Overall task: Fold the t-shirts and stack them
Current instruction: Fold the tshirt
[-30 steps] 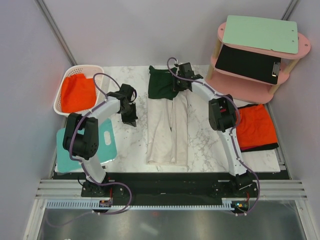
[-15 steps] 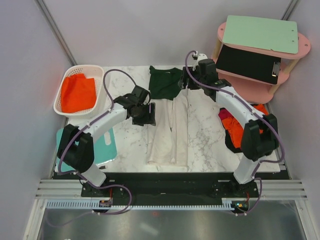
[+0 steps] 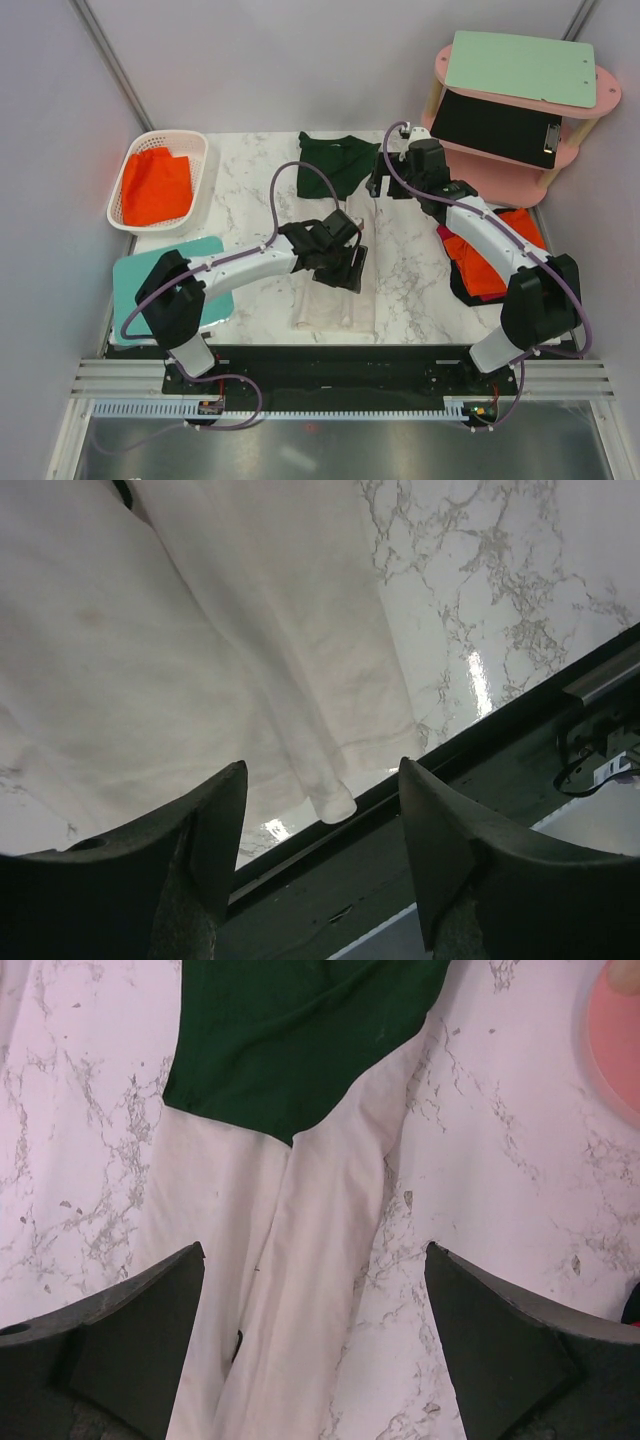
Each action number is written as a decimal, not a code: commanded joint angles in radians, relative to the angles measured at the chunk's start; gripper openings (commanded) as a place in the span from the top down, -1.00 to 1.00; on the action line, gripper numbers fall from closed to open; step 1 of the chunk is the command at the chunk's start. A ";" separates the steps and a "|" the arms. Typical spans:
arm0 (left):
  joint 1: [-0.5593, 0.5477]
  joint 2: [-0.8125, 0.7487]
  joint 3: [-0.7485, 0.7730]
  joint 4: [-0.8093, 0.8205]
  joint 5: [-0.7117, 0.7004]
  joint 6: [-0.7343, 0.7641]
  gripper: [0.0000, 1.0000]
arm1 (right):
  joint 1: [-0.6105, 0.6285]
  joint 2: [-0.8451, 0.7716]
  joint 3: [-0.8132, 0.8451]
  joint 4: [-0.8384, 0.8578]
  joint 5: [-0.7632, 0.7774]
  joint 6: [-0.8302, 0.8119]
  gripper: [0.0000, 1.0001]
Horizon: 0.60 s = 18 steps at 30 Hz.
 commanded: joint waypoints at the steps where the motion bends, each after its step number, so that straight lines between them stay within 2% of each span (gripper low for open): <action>1: -0.046 0.055 0.033 0.029 0.021 -0.075 -0.37 | -0.011 -0.039 -0.012 0.013 0.017 0.016 -0.96; 6: -0.108 0.109 0.034 0.006 -0.003 -0.108 -0.33 | -0.022 -0.049 -0.026 0.011 0.007 0.019 -0.96; 10: -0.122 0.139 0.028 -0.003 -0.002 -0.113 -0.19 | -0.037 -0.052 -0.040 0.014 -0.005 0.026 -0.96; 16: -0.132 0.152 0.037 -0.057 -0.037 -0.116 -0.15 | -0.069 -0.059 -0.054 0.014 -0.026 0.030 -0.96; 18: -0.133 0.155 0.027 -0.071 -0.046 -0.119 -0.08 | -0.075 -0.064 -0.060 0.014 -0.033 0.033 -0.96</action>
